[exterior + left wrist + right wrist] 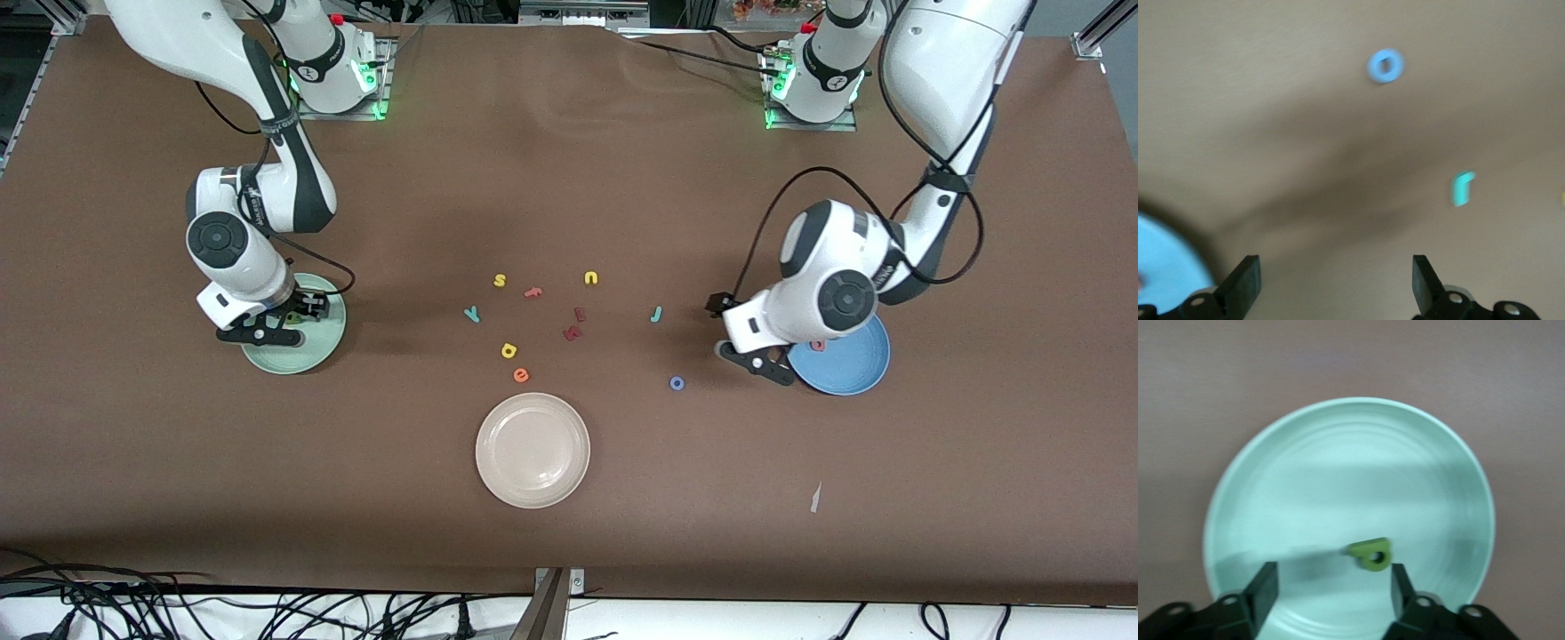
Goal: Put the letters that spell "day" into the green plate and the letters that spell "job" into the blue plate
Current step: 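Place the d on the green plate while the left gripper places the p, then grasp the teal y while the left gripper grasps the teal r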
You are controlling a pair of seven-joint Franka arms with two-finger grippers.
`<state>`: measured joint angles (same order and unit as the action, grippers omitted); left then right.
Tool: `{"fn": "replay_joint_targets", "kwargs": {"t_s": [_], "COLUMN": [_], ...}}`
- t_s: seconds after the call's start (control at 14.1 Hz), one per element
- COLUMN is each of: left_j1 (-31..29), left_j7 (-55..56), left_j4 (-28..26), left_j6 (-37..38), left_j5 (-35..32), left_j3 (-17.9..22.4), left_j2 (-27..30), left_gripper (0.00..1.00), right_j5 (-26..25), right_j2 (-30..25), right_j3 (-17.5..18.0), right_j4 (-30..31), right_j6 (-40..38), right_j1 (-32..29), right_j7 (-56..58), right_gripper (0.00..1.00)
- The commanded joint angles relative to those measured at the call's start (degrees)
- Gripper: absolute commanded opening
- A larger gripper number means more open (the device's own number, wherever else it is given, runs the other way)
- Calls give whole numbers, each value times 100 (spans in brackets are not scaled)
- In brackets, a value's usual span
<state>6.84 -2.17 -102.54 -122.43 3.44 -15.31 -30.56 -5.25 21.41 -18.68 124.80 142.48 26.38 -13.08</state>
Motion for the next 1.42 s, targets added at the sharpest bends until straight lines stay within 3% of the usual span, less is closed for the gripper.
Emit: {"fn": "replay_joint_targets", "kwargs": {"t_s": [0.0,0.28,0.42,0.71,0.92,0.99,1.35], "left_j1": [421,906,959,1161,1258,1293,1267], "left_j7": [882,2051,2509,3116,3328,3355,3355], "left_j4": [-248,-486,-460,-354,-293,-267,-65], "left_j6": [-587,-1344,-1380,-1433,-1442,-1442,-1433], "left_j5": [-45,-509,-1010,-1503,-1601,-1601,-1601], "left_j3": [-51,-51,-60,-60,-60,-60,-24], "left_j2": [-20,-204,-345,-600,-723,-767,-881], "left_gripper": [100,100,91,89,81,77,28], "right_j5": [94,348,507,507,507,507,507], "right_j2": [-252,20,336,758,899,987,1215], "right_j3": [574,1338,1638,1675,1675,1675,1675], "right_j4": [-34,-534,-929,-1317,-1326,-1387,-1563], "right_j6": [-186,-186,-186,-186,-125,-124,-46], "right_j1": [16,60,138,569,789,798,842], "right_j7": [-795,-2722,-3793,-5561,-6152,-6197,-6206], "right_gripper": [100,100,100,100,97,94,83]}}
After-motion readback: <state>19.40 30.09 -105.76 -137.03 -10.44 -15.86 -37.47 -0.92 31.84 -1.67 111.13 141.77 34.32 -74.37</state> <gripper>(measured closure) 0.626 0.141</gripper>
